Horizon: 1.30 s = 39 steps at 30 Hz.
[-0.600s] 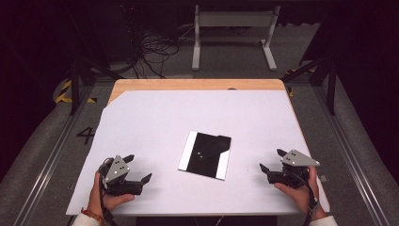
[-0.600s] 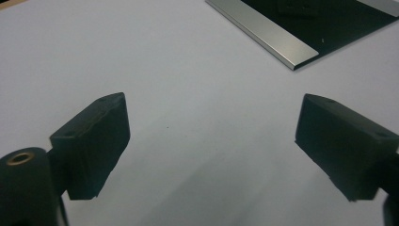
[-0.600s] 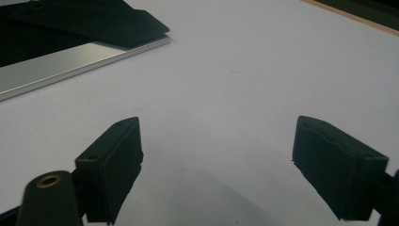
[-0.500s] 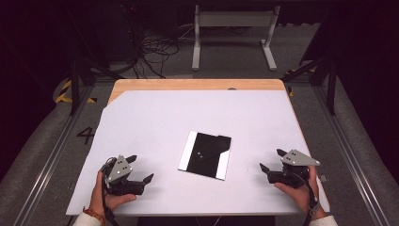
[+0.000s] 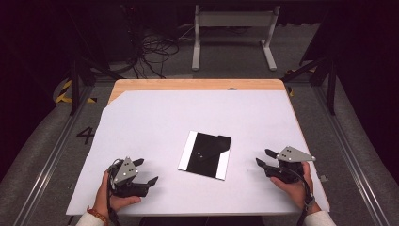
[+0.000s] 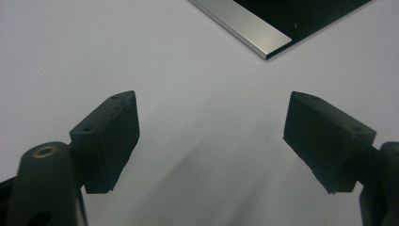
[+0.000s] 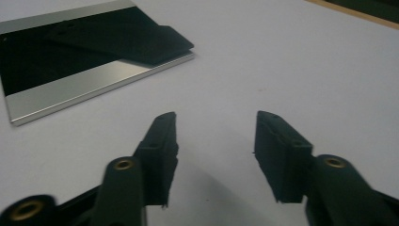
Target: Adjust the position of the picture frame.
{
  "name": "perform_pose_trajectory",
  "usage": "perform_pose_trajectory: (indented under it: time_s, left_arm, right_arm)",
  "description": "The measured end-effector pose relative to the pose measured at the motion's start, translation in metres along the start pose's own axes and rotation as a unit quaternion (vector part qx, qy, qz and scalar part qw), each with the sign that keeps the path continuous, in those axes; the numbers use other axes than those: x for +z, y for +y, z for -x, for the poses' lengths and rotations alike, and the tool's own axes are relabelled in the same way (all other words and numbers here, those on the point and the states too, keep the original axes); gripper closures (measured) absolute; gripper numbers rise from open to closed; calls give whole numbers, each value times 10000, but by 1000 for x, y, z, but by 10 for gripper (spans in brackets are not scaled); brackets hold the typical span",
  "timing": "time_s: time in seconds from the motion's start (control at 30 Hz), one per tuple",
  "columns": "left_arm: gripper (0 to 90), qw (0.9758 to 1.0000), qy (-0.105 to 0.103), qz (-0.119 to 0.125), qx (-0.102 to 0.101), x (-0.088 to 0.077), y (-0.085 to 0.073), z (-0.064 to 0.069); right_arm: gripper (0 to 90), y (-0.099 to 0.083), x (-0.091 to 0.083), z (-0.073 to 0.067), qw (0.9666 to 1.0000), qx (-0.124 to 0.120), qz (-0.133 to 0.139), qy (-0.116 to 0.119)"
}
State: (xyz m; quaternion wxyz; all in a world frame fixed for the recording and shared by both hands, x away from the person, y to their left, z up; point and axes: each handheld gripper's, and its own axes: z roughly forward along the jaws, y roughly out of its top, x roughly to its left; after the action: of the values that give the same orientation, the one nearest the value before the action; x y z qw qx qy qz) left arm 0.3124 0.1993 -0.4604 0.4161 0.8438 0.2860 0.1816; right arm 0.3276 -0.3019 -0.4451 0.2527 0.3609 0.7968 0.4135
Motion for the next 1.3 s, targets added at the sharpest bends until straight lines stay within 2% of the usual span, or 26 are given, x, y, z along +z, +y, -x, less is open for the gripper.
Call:
perform_pose_trajectory:
  time_s: [0.03,0.07,0.1,0.13,0.2,0.3,0.33,0.4,0.43,0.47,0.53,0.67,0.73,0.87,1.1,1.3]
  left_arm:
    - [276,10000,-41,-24,69,3,2,2]
    - [279,9999,-89,-14,101,4,3,3]
    - [316,9998,-128,-12,147,4,4,4]
    - [344,9998,-128,-12,147,4,4,4]
    - [357,9997,-168,-22,183,5,5,6]
    - [515,9990,-284,-149,305,6,6,6]
    - [648,9990,-284,-175,308,6,6,6]
    - [783,9988,-371,-204,259,7,6,6]
    - [832,9988,-371,-204,259,7,6,6]
    - [832,9985,-426,-239,227,8,6,6]
    - [894,9980,-488,-313,238,10,7,8]
    - [896,9974,-513,-378,325,13,9,12]
    - [896,9971,-541,-414,328,16,11,15]
    - [895,9962,-649,-447,357,24,17,20]
    - [876,9933,-849,-538,564,44,27,28]
    - [880,9928,-843,-580,620,48,31,31]
  right_arm:
    - [675,0,-1,-2,10000,-86,-28,25]
    - [696,0,-1,-2,9999,-91,-35,62]
    - [735,1,-2,-2,9999,-112,-31,94]
    - [735,1,-2,-2,9999,-112,-31,94]
    - [786,1,0,-2,9998,-130,-60,122]
    - [830,1,3,-2,9997,-150,-114,166]
    - [853,2,4,-2,9996,-164,-103,187]
    - [872,5,5,-1,9996,-150,-75,217]
    - [872,5,5,-1,9996,-150,-75,217]
    - [883,6,7,-1,9996,-120,-69,240]
    - [900,11,13,-4,9994,-158,-68,308]
    - [900,20,22,-9,9989,-273,-83,379]
    - [900,22,25,-10,9988,-275,-83,388]
    - [900,36,42,-8,9988,-240,-36,434]
    - [900,49,65,-9,9987,-231,-112,451]
    - [900,57,81,-6,9989,-188,-160,410]
